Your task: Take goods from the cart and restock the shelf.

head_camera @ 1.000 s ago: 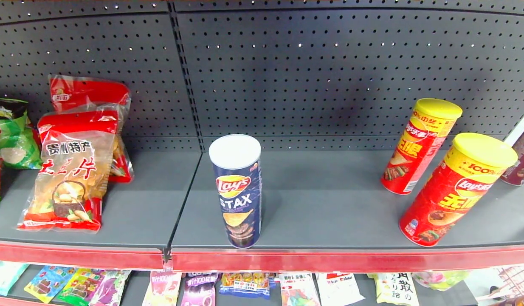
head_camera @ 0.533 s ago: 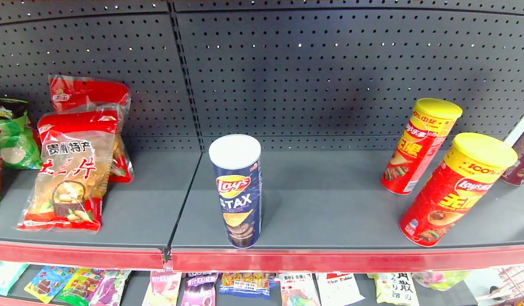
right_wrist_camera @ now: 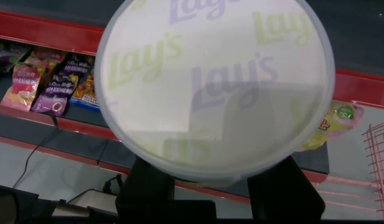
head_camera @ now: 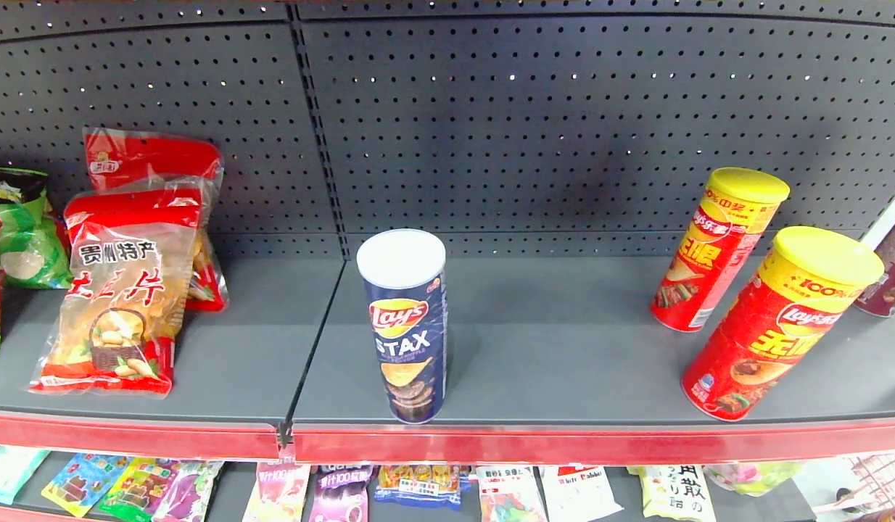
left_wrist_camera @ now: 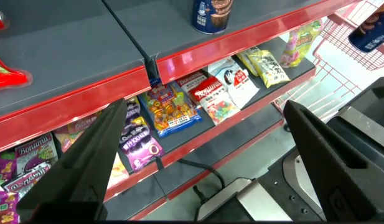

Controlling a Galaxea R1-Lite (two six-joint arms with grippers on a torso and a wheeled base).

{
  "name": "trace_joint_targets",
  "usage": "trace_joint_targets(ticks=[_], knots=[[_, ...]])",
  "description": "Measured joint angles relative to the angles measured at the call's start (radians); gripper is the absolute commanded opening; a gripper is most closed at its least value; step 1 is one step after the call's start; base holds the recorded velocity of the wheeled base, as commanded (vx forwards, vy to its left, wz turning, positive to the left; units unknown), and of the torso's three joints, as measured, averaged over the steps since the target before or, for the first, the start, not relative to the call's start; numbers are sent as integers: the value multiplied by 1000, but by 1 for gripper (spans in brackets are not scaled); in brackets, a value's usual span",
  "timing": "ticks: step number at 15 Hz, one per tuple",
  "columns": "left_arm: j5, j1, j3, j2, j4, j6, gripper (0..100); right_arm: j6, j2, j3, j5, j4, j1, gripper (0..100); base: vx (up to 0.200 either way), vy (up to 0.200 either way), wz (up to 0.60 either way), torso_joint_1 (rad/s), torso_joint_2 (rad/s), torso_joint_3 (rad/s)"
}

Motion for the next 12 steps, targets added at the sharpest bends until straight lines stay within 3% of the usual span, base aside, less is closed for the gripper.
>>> trace_joint_targets(ticks=[12], knots=[[0, 0, 1, 4, 0, 0, 100, -4, 6, -3, 25, 0, 8, 0, 0, 0, 0, 0, 0, 0]])
